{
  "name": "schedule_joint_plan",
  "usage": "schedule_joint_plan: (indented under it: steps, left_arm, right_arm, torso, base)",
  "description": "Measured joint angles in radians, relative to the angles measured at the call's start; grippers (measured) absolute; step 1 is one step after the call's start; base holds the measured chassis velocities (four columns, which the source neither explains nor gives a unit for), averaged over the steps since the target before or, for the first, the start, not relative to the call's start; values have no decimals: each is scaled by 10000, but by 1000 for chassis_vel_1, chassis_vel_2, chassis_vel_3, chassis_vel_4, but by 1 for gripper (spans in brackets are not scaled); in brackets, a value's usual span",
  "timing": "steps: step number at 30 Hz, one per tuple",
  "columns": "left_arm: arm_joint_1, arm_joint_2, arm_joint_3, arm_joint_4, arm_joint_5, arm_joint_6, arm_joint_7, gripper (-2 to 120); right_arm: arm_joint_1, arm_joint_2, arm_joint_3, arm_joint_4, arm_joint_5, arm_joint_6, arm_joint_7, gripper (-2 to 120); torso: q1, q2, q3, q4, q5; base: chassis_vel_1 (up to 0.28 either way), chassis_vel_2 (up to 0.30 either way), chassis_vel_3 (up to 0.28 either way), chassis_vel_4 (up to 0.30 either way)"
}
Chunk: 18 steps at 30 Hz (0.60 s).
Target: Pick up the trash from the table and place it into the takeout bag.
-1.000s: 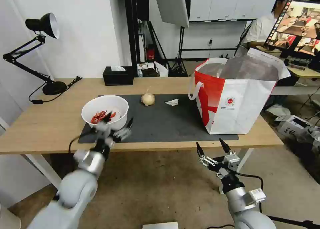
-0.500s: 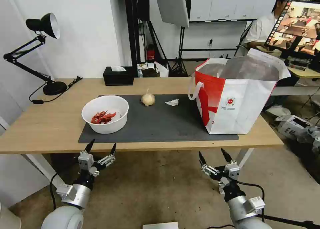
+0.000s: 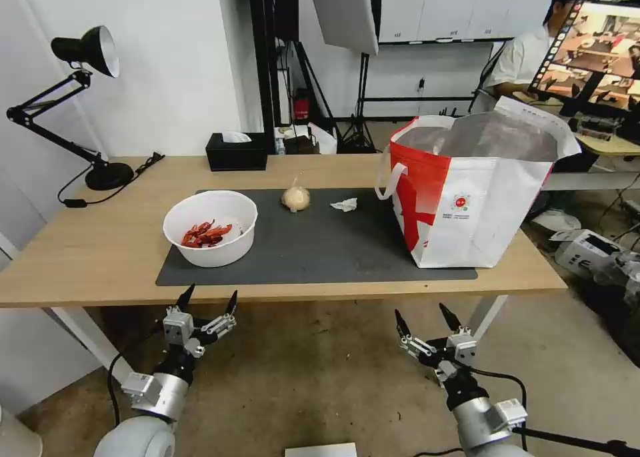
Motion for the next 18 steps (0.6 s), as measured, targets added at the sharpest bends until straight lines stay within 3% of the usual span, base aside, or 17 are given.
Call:
schedule_joint_plan:
  steps: [18]
  left_arm:
    - [-104,29,-42,118,-45,-21,45,100]
  right_arm:
    - [421,-182,-328,24,-10,-150,-2,100]
  torso:
    - [0,1,0,0,0]
  base:
    - [0,0,0,0]
